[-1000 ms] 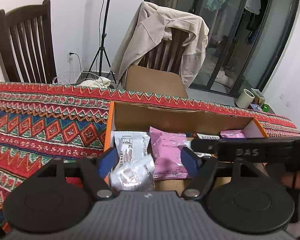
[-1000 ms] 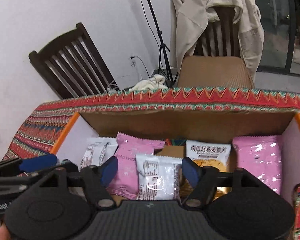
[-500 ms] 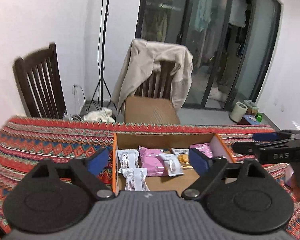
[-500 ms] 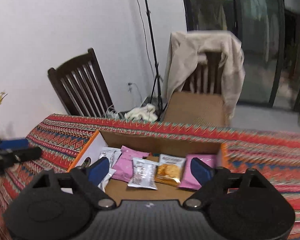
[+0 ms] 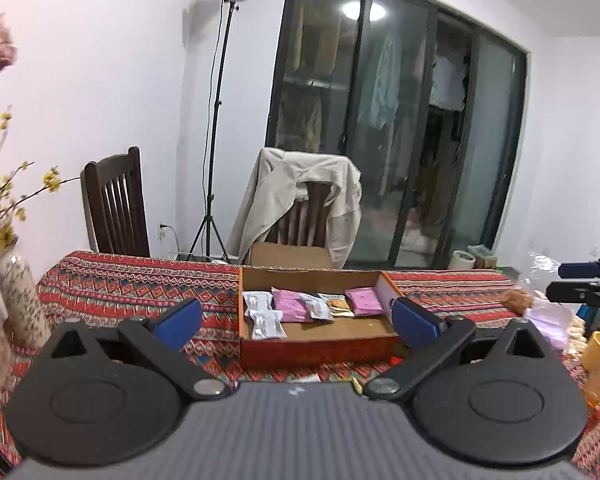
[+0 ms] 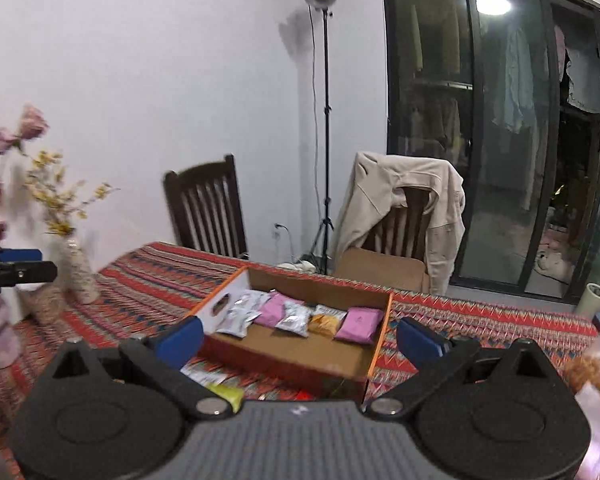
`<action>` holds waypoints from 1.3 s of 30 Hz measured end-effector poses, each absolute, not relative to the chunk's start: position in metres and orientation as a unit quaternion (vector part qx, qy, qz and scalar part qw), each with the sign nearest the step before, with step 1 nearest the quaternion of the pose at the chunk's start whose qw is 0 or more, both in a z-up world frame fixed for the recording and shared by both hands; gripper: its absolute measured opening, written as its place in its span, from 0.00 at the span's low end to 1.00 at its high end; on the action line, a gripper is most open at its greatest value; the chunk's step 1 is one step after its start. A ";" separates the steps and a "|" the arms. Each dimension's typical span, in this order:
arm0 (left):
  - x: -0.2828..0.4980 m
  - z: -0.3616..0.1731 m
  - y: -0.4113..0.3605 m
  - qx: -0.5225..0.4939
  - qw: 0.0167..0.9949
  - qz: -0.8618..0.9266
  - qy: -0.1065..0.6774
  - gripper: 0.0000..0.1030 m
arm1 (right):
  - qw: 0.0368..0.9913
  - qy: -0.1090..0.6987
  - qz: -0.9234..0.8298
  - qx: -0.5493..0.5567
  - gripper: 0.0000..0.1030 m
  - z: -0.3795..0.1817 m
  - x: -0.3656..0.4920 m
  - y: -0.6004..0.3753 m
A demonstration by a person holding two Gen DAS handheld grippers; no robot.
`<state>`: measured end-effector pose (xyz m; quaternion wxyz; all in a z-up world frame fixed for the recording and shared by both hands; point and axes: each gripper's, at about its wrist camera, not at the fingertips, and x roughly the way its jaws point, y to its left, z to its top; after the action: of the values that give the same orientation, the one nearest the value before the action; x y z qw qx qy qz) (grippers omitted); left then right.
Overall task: Organize snacks
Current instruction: 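Withdraw both tools from the box back toward the snack pile, then grasp a cracker packet with the left tool while the right tool grasps a white packet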
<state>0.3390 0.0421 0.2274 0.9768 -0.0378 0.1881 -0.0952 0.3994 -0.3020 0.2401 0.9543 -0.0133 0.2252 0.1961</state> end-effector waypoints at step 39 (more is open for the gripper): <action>0.270 0.054 0.057 -0.037 0.960 -0.105 0.256 1.00 | 0.965 0.236 0.105 0.040 1.00 0.027 0.224 -0.318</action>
<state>0.2696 0.0565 0.0538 0.9603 -0.0374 0.2555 -0.1052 0.2240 -0.3180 0.0268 0.9652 0.0396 0.2364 0.1046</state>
